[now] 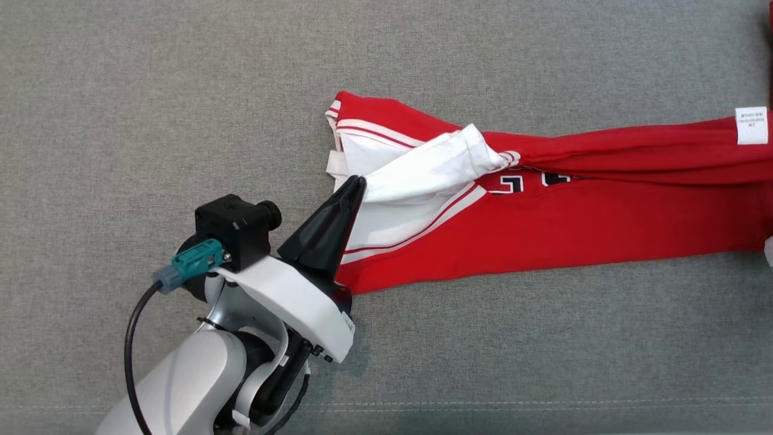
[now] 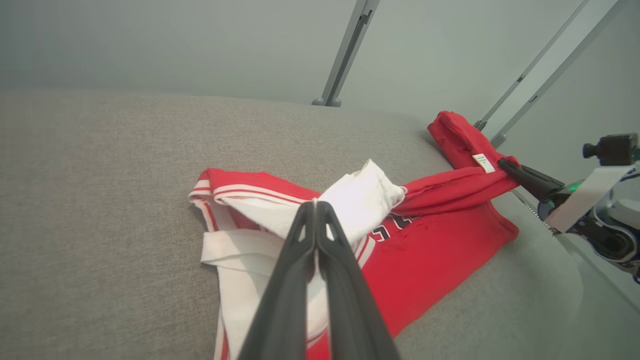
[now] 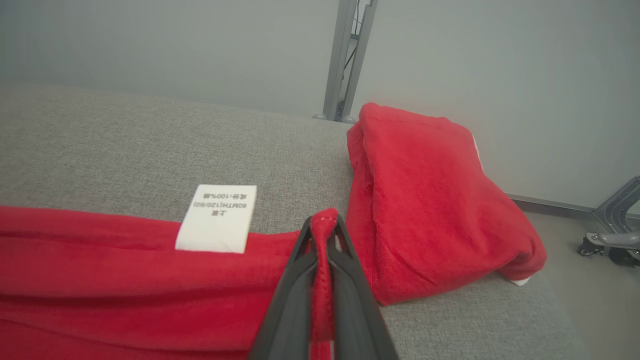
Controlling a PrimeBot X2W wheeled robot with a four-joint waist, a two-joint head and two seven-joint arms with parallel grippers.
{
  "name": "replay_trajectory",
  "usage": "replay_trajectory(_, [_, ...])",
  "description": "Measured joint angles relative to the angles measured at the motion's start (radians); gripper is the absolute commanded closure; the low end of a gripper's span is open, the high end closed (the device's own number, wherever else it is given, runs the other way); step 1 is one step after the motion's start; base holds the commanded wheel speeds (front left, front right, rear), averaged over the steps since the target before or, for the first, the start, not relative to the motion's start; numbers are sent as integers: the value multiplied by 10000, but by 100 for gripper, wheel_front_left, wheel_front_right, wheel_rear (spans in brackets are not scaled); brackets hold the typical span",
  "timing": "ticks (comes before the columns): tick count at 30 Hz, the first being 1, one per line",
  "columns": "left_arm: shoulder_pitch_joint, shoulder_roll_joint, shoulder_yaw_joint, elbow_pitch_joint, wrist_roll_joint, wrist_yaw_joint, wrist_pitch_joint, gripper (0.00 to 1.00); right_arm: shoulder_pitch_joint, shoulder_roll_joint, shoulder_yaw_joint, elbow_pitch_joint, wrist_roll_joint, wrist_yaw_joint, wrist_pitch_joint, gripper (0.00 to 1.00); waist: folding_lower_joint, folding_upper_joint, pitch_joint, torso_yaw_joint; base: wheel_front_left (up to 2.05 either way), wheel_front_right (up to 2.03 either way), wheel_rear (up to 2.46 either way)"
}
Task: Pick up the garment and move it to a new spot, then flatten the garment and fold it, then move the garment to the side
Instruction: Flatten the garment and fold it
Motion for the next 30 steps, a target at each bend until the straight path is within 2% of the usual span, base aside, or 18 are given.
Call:
replay_trajectory(6, [352, -4, -253, -31, -263, 96, 305, 100, -107, 330, 54, 922, -414, 0, 0, 100, 0, 0, 50, 107, 0, 0, 0])
replay_trajectory(17, [554, -387, -600, 953, -397, 48, 255, 100, -453, 623, 217, 1536, -594, 0, 0, 100, 0, 0, 87, 171, 0, 0, 0])
replay_trajectory(23, [613, -372, -690, 1118, -395, 54, 247, 100, -454, 642, 127, 1824, -635, 0, 0, 100, 0, 0, -6, 149, 0, 0, 0])
replay_trajectory(28, [897, -278, -805, 1037, -397, 142, 470, 100, -453, 702, 0, 2029, -694, 0, 0, 86, 0, 0, -119, 151, 0, 0, 0])
replay_trajectory(30, [942, -249, -825, 1070, -397, 186, 470, 100, -451, 771, -54, 2132, -750, 0, 0, 73, 0, 0, -164, 169, 0, 0, 0])
